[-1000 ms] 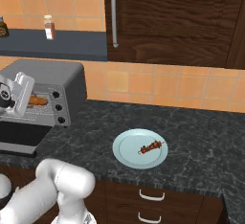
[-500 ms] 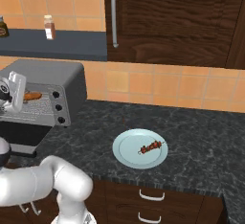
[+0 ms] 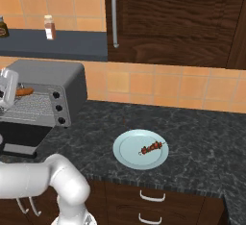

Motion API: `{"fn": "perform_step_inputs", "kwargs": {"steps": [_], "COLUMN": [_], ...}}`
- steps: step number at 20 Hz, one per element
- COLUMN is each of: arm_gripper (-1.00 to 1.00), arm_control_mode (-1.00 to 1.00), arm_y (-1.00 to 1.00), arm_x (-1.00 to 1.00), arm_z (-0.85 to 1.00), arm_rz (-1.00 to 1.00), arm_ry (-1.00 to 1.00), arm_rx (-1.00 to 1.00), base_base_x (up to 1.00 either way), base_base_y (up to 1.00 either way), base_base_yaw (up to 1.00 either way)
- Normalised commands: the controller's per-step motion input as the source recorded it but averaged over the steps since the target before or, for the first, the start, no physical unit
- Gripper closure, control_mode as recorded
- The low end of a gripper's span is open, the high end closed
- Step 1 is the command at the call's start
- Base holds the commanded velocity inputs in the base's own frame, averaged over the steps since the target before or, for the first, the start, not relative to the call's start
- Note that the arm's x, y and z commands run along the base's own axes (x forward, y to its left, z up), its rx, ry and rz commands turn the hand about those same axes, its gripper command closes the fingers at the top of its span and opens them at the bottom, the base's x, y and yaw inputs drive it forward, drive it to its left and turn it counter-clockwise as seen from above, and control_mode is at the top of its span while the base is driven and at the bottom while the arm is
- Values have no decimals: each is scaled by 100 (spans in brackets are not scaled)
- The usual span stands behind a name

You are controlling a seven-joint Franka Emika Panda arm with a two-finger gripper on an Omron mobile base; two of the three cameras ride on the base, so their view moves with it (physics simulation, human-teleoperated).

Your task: Pick up the kebab skewer and baguette bread, and place them inside the toaster oven. Close the toaster oven door and start by setting the timer.

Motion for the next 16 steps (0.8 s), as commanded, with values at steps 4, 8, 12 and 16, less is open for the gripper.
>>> {"fn": "perform_step_inputs", "kwargs": {"steps": [4,8,12,16], "arm_gripper": [100,100,100,100], "arm_control_mode": [-100,-100,-100,-100], "arm_y": [21,0,0,-1], "arm_x": [0,0,10,16], "arm_z": [-10,-39,-43,-47], "arm_rz": [-17,-9,-1,0], "arm_ry": [0,-4,-6,-11], "arm_rx": [24,24,18,4], "base_base_x": [0,0,0,0], "base_base_y": [0,0,0,0], "base_base_yaw": [0,0,0,0]}}
